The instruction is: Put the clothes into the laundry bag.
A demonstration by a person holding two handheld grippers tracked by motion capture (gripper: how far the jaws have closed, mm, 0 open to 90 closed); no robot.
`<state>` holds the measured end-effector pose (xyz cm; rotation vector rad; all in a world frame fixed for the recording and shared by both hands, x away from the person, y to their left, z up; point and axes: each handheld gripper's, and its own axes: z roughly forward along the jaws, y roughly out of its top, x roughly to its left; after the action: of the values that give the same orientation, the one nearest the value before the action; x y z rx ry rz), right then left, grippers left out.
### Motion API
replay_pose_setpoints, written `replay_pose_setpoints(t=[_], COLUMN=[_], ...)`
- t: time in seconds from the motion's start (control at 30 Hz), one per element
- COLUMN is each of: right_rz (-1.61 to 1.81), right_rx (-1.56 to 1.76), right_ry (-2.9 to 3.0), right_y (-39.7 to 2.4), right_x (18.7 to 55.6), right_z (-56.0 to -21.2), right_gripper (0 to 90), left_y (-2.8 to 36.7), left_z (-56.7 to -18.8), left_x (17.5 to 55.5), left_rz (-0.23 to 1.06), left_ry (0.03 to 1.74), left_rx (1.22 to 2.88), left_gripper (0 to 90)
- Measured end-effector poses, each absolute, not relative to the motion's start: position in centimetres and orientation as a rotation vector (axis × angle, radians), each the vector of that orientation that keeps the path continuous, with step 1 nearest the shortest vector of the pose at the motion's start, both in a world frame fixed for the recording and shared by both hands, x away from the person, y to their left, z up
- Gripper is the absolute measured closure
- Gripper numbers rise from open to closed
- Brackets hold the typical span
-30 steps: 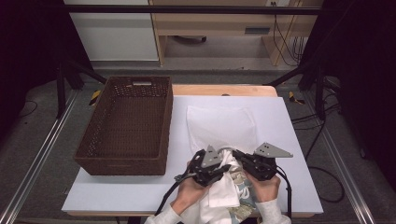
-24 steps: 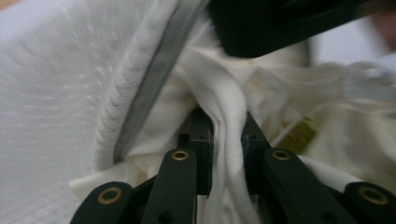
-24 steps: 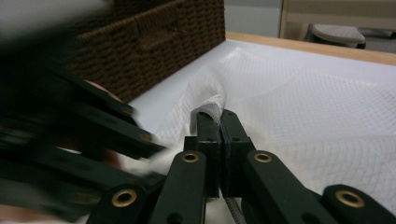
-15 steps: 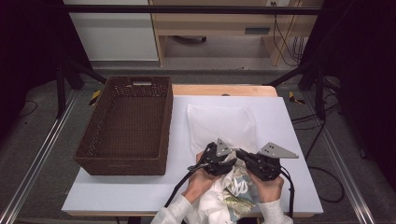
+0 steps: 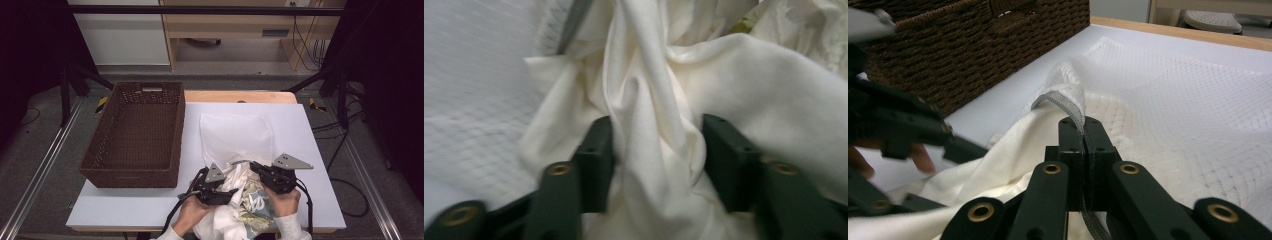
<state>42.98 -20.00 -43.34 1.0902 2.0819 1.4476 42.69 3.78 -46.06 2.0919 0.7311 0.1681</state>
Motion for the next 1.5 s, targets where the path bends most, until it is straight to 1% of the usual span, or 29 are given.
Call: replay_pose_setpoints(t=[0.07, 0.1, 0.13, 0.17, 0.2, 0.3, 0.4, 0.43, 0.53, 0.63, 0.77, 0.8, 0.83, 0.87, 0.9, 0.93, 0.97, 1.0, 1.03, 1.07, 1.1, 1.17, 1.27, 1.3, 1.37, 1.4, 1.43, 1.47, 1.5], right_rz=[1.449, 1.45, 1.45, 1.451, 1.454, 1.465, 1.488, 1.498, 1.507, 1.533, 1.518, 1.514, 1.511, 1.511, 1.512, 1.505, 1.501, 1.501, 1.499, 1.499, 1.495, 1.493, 1.49, 1.487, 1.484, 1.484, 1.48, 1.48, 1.478], right_rx=[1.094, 1.095, 1.094, 1.094, 1.098, 1.096, 1.094, 1.082, 1.065, 1.037, 1.046, 1.057, 1.071, 1.071, 1.078, 1.08, 1.089, 1.089, 1.084, 1.084, 1.081, 1.083, 1.085, 1.084, 1.086, 1.087, 1.089, 1.089, 1.088], right_ry=[2.082, 2.082, 2.081, 2.078, 2.076, 2.066, 2.058, 2.048, 2.032, 1.999, 2.018, 2.022, 2.026, 2.026, 2.026, 2.028, 2.031, 2.031, 2.041, 2.041, 2.044, 2.045, 2.044, 2.048, 2.051, 2.053, 2.054, 2.054, 2.059], right_y=[-20.0, -20.0, -20.0, -20.0, -20.0, -20.2, -20.2, -20.1, -20.3, -20.5, -20.5, -20.5, -20.6, -20.6, -20.6, -20.7, -20.7, -20.7, -20.6, -20.6, -20.6, -20.6, -20.5, -20.5, -20.4, -20.4, -20.3, -20.3, -20.3], right_x=[43.0, 43.0, 43.0, 43.0, 43.0, 42.9, 42.8, 42.7, 42.5, 42.0, 42.2, 42.3, 42.4, 42.4, 42.4, 42.4, 42.5, 42.5, 42.5, 42.5, 42.5, 42.5, 42.5, 42.5, 42.6, 42.6, 42.6, 42.6, 42.7], right_z=[-43.4, -43.4, -43.4, -43.4, -43.3, -43.1, -43.0, -42.8, -42.5, -41.9, -42.2, -42.3, -42.5, -42.5, -42.6, -42.6, -42.7, -42.7, -42.8, -42.8, -42.8, -42.8, -42.8, -42.9, -42.9, -42.9, -42.9, -42.9, -43.0], right_gripper=[88.8, 88.8, 88.8, 88.8, 88.8, 88.8, 88.8, 88.9, 88.9, 88.9, 88.9, 88.9, 88.9, 88.9, 88.9, 88.9, 88.9, 88.9, 88.9, 88.9, 88.9, 88.9, 88.9, 88.9, 88.9, 88.9, 88.9, 88.9, 88.9], left_y=[3.1, 2.9, 2.9, 2.6, 2.5, 1.9, 1.1, 0.0, -1.1, -3.0, -3.3, -3.3, -2.9, -2.9, -2.7, -2.3, -1.4, -1.4, -0.1, -0.1, 1.3, 2.6, 3.5, 3.8, 3.7, 3.7, 3.4, 3.4, 2.7], left_z=[-46.5, -46.4, -46.4, -45.7, -45.3, -43.8, -43.0, -42.8, -43.0, -43.9, -44.9, -44.9, -44.9, -44.9, -44.9, -44.9, -44.6, -44.6, -44.2, -44.2, -43.8, -43.5, -43.9, -44.8, -45.9, -45.9, -46.7, -46.7, -47.2], left_x=[43.0, 43.0, 43.0, 42.5, 42.3, 42.0, 42.1, 42.6, 43.4, 45.5, 46.5, 46.5, 46.3, 46.3, 46.2, 46.0, 45.7, 45.7, 44.9, 44.9, 44.0, 43.1, 42.4, 41.9, 41.8, 41.8, 42.2, 42.2, 42.5], left_rz=[0.14, 0.153, 0.153, 0.214, 0.239, 0.251, 0.278, 0.297, 0.312, 0.353, 0.35, 0.35, 0.347, 0.347, 0.351, 0.369, 0.352, 0.352, 0.343, 0.343, 0.36, 0.348, 0.325, 0.299, 0.268, 0.268, 0.179, 0.179, 0.155], left_ry=[0.738, 0.733, 0.733, 0.706, 0.686, 0.642, 0.615, 0.608, 0.616, 0.672, 0.671, 0.671, 0.681, 0.681, 0.688, 0.692, 0.707, 0.707, 0.703, 0.703, 0.693, 0.69, 0.699, 0.701, 0.72, 0.72, 0.738, 0.738, 0.745], left_rx=[2.086, 2.089, 2.089, 2.093, 2.087, 2.043, 2.058, 2.086, 2.112, 2.146, 2.135, 2.135, 2.112, 2.112, 2.096, 2.09, 2.075, 2.075, 2.054, 2.054, 2.044, 2.036, 2.066, 2.086, 2.079, 2.079, 2.074, 2.074, 2.079], left_gripper=[67.4, 72.0, 74.7, 76.5, 77.3, 78.1, 78.1, 78.1, 78.1, 77.8, 75.9, 74.6, 71.3, 65.5, 65.5, 56.0, 42.5, 38.3, 34.2, 31.9, 30.7, 27.8, 27.1, 28.1, 36.4, 42.8, 51.5, 60.8, 68.1])
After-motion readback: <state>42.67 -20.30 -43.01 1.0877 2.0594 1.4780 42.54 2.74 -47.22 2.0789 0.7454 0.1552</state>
